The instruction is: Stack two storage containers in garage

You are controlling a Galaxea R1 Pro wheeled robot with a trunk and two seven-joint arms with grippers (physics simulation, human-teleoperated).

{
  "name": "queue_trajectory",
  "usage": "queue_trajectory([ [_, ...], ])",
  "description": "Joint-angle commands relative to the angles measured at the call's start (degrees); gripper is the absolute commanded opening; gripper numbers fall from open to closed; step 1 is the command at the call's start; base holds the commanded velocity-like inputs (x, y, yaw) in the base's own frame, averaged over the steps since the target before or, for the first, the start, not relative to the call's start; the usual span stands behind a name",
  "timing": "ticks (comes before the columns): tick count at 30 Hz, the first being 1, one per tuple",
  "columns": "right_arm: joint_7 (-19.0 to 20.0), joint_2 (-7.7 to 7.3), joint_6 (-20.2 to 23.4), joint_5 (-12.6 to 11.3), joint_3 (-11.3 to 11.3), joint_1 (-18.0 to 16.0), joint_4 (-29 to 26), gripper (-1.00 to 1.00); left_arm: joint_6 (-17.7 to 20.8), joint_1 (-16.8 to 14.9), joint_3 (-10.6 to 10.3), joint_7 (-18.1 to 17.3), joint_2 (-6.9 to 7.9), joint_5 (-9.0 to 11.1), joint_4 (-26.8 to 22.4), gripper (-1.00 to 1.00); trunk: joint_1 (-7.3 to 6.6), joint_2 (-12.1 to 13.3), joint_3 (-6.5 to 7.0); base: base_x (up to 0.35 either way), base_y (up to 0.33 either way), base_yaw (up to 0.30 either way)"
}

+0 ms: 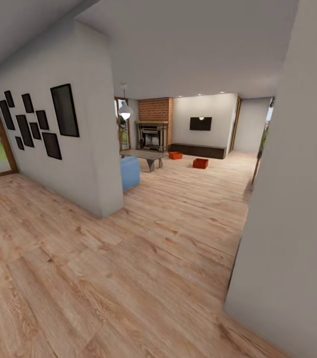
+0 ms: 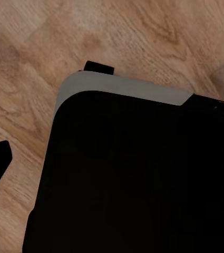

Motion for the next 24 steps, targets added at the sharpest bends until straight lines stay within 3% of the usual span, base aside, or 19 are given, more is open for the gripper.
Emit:
queue_trajectory([
  [1, 0.06, 0.03, -0.34, -0.57, 0.48, -0.07, 0.18, 1.0, -0.11, -0.01, 0.29, 0.03, -0.03, 0.13, -0.02, 1.0, 0.03, -0.02, -0.05, 0.324, 0.0, 0.0],
  [5, -0.01, 0.15, -0.42, -0.52, 0.49, -0.06, 0.17, 1.0, 0.02, -0.01, 0.37, 0.11, -0.03, 0.14, 0.04, 1.0, 0.03, -0.02, -0.05, 0.324, 0.0, 0.099],
  [16, -0.04, 0.13, -0.43, -0.51, 0.49, -0.06, 0.14, 1.0, 0.49, -0.01, 0.38, 0.17, 0.05, 0.14, 0.06, 1.0, 0.03, -0.02, -0.05, 0.324, 0.0, 0.258],
  [24, -0.01, 0.03, -0.43, -0.56, 0.49, -0.06, 0.15, 1.0, 0.51, -0.01, 0.38, 0.17, 0.06, 0.14, 0.06, 1.0, 0.03, -0.02, -0.05, 0.324, 0.0, 0.053],
])
